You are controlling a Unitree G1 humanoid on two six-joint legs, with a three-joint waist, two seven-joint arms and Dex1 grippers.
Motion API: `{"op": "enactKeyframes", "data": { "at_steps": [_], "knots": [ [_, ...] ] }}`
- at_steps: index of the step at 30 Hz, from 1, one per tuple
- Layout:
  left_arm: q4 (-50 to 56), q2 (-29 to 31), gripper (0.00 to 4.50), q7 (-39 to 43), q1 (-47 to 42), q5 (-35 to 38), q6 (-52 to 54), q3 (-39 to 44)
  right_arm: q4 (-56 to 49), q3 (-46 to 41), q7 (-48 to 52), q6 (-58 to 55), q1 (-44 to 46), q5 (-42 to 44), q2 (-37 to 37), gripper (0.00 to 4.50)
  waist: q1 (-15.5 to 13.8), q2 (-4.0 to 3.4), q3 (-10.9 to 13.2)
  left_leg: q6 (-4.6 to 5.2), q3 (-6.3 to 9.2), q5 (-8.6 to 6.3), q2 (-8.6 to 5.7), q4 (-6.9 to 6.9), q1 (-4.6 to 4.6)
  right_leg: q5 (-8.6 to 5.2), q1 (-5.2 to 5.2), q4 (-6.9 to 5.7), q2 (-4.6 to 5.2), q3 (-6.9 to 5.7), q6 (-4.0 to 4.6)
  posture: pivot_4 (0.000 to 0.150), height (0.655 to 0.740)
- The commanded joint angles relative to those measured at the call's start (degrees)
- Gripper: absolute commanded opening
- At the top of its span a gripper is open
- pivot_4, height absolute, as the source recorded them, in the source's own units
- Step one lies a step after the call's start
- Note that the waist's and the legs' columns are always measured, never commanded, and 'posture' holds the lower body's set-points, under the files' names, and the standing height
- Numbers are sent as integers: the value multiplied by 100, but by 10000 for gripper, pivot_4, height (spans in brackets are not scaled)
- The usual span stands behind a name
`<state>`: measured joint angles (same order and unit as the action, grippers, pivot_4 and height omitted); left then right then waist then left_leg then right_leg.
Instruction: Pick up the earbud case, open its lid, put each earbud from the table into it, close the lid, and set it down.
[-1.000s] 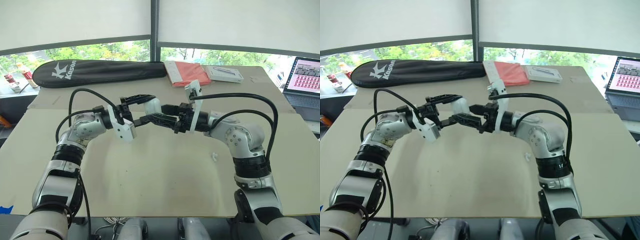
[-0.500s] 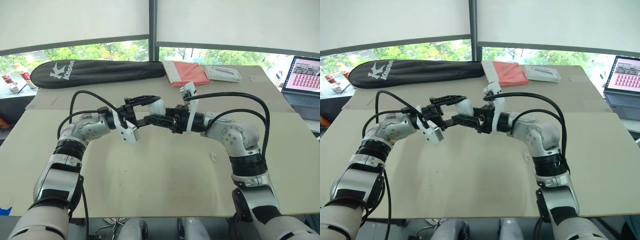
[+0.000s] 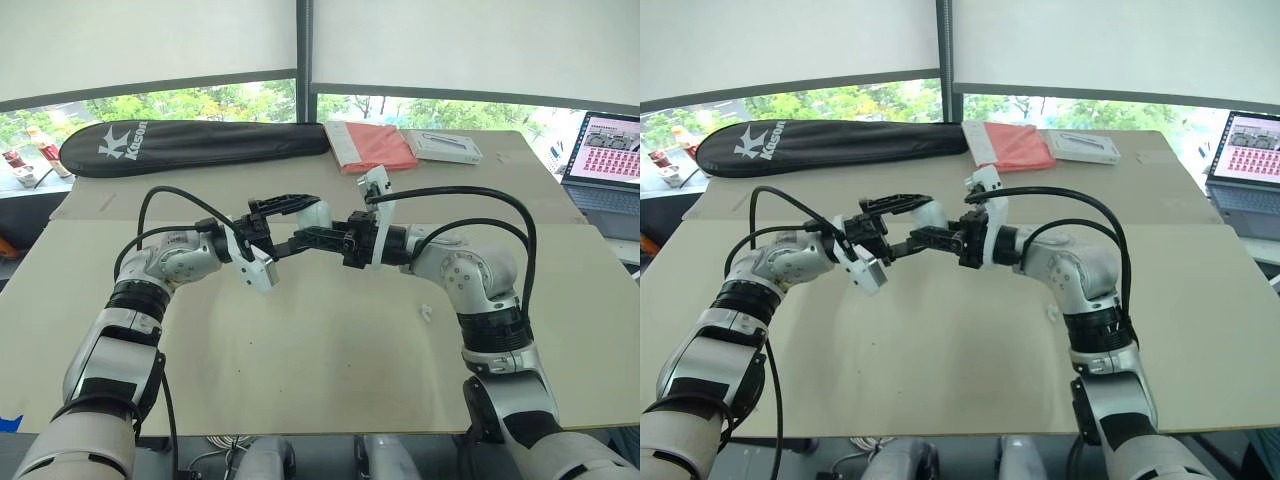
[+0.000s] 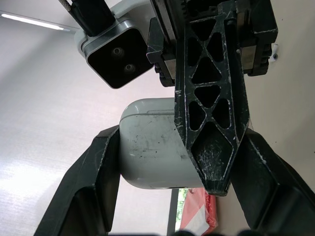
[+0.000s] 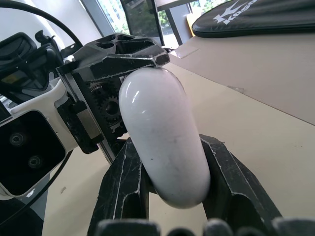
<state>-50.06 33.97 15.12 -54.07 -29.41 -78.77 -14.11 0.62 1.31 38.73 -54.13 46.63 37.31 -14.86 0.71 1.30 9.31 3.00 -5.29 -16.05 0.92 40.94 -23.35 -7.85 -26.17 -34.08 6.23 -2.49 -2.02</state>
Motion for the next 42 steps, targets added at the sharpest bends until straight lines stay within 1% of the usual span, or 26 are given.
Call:
{"op": "enactKeyframes", "data": {
  "at_steps": [1, 4, 6, 8, 9, 10, 12, 15, 17, 19, 23, 30, 31, 33, 35, 42],
  "knots": [
    [57, 152, 45000, 96, -111, 300, -19, -77, 25, -435, -119, 24, 167, 228, 54, 7786, 2, 0, 0, 0, 0, 0, 1, 0, 0, 0, -1, 0, 0, 0, 0, 1500, 7400],
    [187, 241, 45000, 227, -79, 567, -24, -141, 311, -638, -214, 108, 109, 142, 10, 7789, 1, 0, 0, 0, 0, 0, 1, 0, 0, 0, 0, 0, 0, 0, 0, 1500, 7400],
    [246, 294, 45000, 412, -34, 941, 88, -210, 419, -653, -268, 224, 57, -10, -66, 7789, 2, 0, 0, 0, 0, 0, 1, 0, 0, 0, 0, 1, 0, 0, 0, 1500, 7400],
    [526, 292, 45000, 1281, 102, 2124, 949, -330, 531, -321, -296, 681, 10, -613, -366, 7789, 1, 0, 0, 0, 1, 0, 2, -1, 0, 0, -1, 1, 0, 0, 0, 1500, 7400],
    [683, 289, 45000, 1642, 172, 2584, 1316, -351, 561, -173, -274, 866, -4, -840, -477, 7789, 1, -1, 1, 0, 1, 0, 2, -1, -1, -1, -1, 0, 2, 0, -1, 1500, 7400],
    [956, 258, 42575, 2230, 260, 3166, 2029, -338, 529, 154, -99, 1219, -48, -1203, -691, 7789, 7, -1, 1, 0, 2, 0, 4, 0, -2, -2, -2, -1, 4, 1, -3, 1500, 7400],
    [1445, 209, 37107, 3084, 386, 3980, 3228, -254, 474, 597, 175, 1715, -83, -1672, -964, 7789, 21, -1, 1, 3, 1, -2, 2, 1, -2, -6, -4, -3, 8, 6, -9, 1500, 7400],
    [2012, 183, 22007, 3765, 492, 4563, 4581, -100, 461, 914, 399, 2166, -76, -2054, -1130, 7789, 49, -1, 1, 5, 7, -3, -3, 0, -2, -8, -6, -1, 1, 10, -12, 1500, 7400],
    [2241, 175, 12107, 4066, 502, 4664, 5339, -66, 348, 1153, 581, 2396, -77, -2287, -1200, 7789, 71, -1, 1, 3, 11, -1, -1, -1, -1, -8, -6, -1, -5, 13, -12, 1500, 7400],
    [2420, 153, 12107, 4335, 496, 4650, 5753, -75, 244, 1401, 763, 2601, -38, -2542, -1272, 7789, 82, -1, 1, 1, 15, 0, -1, -1, 1, -8, -5, -1, -8, 14, -12, 1500, 7400],
    [2619, 107, 12107, 4814, 460, 4544, 6184, -90, 140, 1701, 966, 2842, 121, -2914, -1290, 7789, 69, 0, 1, 1, 23, 0, -3, 1, 0, -9, -3, -1, -8, 15, -12, 1500, 7400],
    [2388, 35, 12107, 5313, 203, 4390, 6342, 89, 171, 1780, 1134, 2966, 254, -3169, -1228, 7789, 16, 0, 2, -2, 23, 2, -5, 2, -1, -8, -4, 0, -9, 15, -10, 1500, 7400],
    [2357, 26, 14374, 5358, 180, 4371, 6349, 114, 165, 1787, 1159, 2987, 254, -3211, -1240, 7789, 14, 0, 2, -2, 21, 2, -5, 2, -1, -9, -4, 0, -9, 15, -10, 1500, 7400],
    [2256, -9, 20814, 5393, 116, 4272, 6293, 148, 156, 1791, 1210, 3015, 257, -3279, -1245, 7789, 9, 0, 2, -2, 20, 2, -5, 2, -1, -9, -3, 1, -9, 15, -10, 1500, 7400],
    [2170, -53, 30213, 5431, 71, 4160, 6218, 163, 134, 1781, 1255, 3010, 243, -3306, -1231, 7789, 6, 0, 2, -2, 19, 2, -7, 2, -2, -9, -2, 1, -9, 15, -11, 1500, 7400],
    [2030, -214, 30213, 5566, -22, 3960, 6186, 205, 92, 1827, 1358, 3112, 251, -3507, -1224, 7789, 7, 0, 2, -3, 10, 3, -6, 2, -2, -9, -2, 1, -9, 15, -10, 1500, 7400]
  ]
}}
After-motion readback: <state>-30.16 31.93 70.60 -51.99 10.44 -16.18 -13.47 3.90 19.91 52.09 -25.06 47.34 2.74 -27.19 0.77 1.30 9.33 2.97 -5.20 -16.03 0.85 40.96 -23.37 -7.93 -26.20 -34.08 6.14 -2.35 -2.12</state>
